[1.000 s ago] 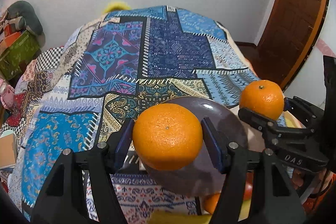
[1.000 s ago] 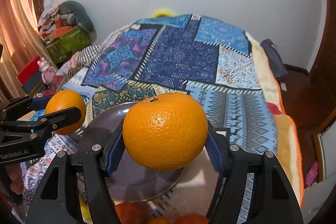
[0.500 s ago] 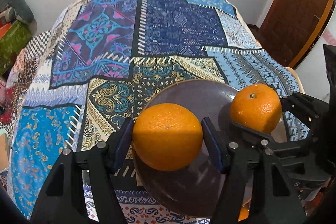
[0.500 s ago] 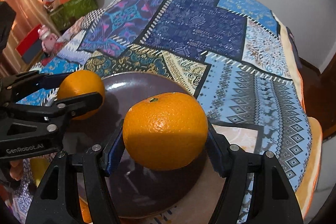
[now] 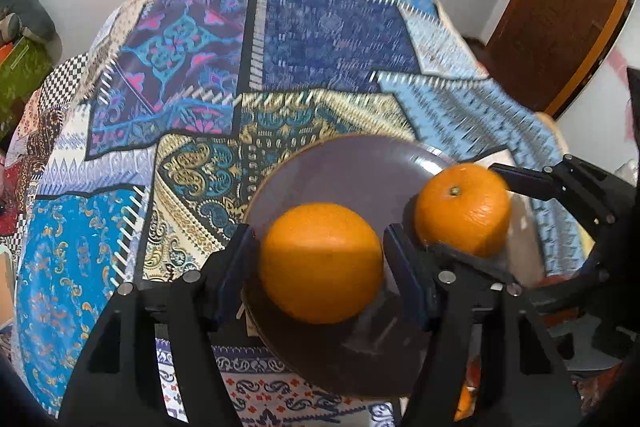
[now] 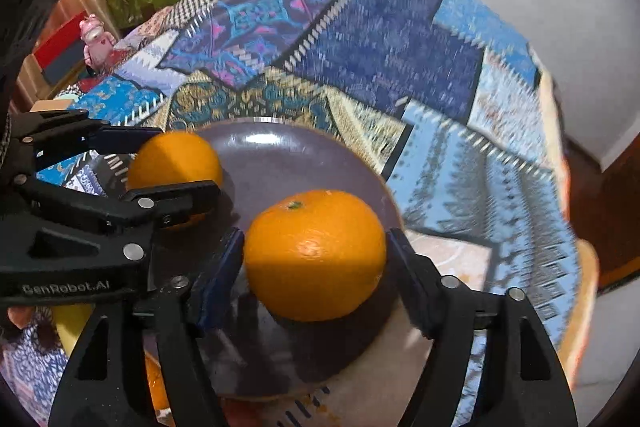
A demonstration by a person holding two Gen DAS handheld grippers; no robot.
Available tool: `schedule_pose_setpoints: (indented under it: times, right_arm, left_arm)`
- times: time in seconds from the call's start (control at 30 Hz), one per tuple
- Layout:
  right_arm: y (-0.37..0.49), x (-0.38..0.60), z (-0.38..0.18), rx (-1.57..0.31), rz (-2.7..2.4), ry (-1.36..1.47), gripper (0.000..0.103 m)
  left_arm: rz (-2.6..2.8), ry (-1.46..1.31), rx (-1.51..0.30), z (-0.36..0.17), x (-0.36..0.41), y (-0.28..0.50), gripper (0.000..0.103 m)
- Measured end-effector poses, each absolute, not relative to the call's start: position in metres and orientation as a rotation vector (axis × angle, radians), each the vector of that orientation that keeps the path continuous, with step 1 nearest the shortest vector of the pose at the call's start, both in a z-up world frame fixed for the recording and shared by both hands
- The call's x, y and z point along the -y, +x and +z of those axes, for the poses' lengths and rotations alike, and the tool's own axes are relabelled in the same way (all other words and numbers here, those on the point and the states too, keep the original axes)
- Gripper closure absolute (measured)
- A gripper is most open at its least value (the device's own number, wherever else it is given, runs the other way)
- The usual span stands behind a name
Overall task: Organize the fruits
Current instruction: 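Carry both oranges onto the dark plate and open both tools, then grasp a dark red date with the left tool while the right tool reaches for the short cucumber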
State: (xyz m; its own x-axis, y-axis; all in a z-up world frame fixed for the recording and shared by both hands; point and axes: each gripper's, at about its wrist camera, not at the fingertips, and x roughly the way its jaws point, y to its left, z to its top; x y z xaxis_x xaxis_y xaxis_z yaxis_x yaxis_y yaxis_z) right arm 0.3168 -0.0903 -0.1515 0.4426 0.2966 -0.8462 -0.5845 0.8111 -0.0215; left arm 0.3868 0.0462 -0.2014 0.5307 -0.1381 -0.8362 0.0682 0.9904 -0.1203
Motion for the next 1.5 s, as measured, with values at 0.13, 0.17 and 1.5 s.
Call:
schedule_pose_setpoints:
  times: [0.13,0.17,1.5]
  right_arm:
    - [0.305,0.095,-0.137,-0.93,0.556,-0.335,0.025]
    - [0.301,0.096,-0.134,-0.919,0.553,-0.334,0.025]
    - [0.183,0.146,-0.168,-1.042,0.41,-0.009,0.0]
  left_arm:
    - [-0.115,-0.062,-0.923,-0.174,-0.045,0.368,0.026]
    - [-0.115,-0.06,-0.909,-0.168,-0.045,0.364,0.025]
    - [-0.082,-0.118,-1.023,-0.219,-0.069,0.186,0.022]
